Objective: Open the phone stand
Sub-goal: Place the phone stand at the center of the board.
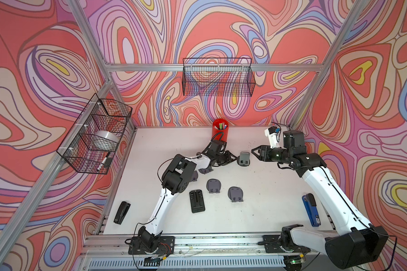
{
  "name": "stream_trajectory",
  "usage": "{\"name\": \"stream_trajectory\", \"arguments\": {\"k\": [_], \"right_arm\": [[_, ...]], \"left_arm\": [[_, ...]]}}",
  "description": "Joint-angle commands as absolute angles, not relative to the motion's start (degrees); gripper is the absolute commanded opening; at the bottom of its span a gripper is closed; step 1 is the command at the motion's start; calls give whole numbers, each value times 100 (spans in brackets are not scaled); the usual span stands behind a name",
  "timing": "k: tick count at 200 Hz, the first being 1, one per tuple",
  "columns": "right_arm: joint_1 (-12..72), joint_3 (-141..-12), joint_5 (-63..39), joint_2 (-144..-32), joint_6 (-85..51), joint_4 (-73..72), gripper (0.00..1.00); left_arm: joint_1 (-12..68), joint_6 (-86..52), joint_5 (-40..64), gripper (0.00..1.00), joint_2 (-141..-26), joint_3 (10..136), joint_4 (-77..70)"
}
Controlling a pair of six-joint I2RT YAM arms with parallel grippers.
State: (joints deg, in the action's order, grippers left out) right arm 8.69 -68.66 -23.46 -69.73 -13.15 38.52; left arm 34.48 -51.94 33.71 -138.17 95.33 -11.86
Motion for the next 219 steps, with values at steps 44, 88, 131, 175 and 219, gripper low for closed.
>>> {"name": "stream_trajectory", "arguments": {"k": [44,88,131,175,219], "right_arm": [[849,-6570,-2105,-7143,-1388,3918,47],[845,-6632,-1996,-7344,-1637,4099,47],[1013,-6540,-1638,-7079,-2117,4777,49],[2187,-6258,-718,-7078,-2921,5135,55],[3444,-6094,-2,-7592,-4050,5339,60]], "left_arm": [[3416,-4985,3419,29,-13337,9332,-1090],[3346,-4562,3359,30,-12808,9060,-742],[3087,-4011,3243,40,-11641,8470,-188],[2748,-3742,3473,100,-10350,7532,-255],[2531,-3333,3064,100,-9068,6658,-71]]}}
